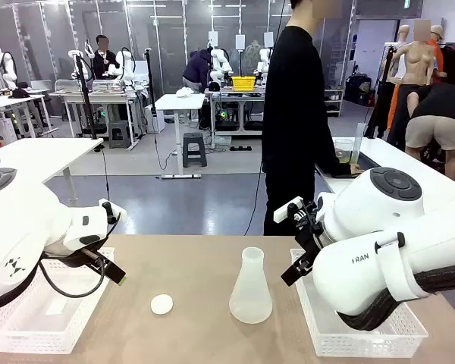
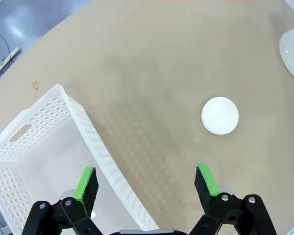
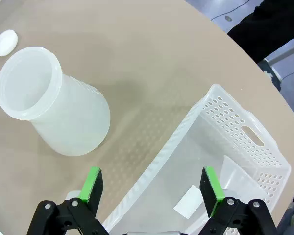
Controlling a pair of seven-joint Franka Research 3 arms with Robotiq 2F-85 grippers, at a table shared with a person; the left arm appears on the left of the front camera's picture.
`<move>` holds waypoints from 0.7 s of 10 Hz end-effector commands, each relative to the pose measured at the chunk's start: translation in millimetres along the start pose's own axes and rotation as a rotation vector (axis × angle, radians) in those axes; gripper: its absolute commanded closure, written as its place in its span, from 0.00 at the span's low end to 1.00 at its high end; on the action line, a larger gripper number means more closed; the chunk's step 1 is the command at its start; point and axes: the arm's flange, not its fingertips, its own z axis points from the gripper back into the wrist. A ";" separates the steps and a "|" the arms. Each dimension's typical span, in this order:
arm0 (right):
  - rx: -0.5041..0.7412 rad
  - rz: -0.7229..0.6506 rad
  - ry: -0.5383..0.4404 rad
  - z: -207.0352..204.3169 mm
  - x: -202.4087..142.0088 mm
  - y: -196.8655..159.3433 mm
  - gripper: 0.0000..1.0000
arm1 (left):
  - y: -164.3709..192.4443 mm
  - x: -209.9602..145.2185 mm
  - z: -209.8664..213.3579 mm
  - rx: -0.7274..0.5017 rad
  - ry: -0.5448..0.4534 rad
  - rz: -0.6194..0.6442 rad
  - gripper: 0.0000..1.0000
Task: Prepare the solutions needed for the experiment.
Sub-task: Pick up the Plastic Funnel and insert it into the Big flask.
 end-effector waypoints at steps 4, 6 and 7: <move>0.000 0.000 0.000 0.0 0.0 0.0 0.00 | -0.2 0.1 0.0 0.000 0.000 0.000 0.00; 0.000 0.000 0.000 0.0 0.0 0.0 0.00 | -0.2 0.1 0.0 0.000 0.000 0.000 0.00; 0.000 0.000 0.000 0.0 0.0 0.0 0.00 | -0.2 0.1 0.0 0.000 0.000 0.000 0.00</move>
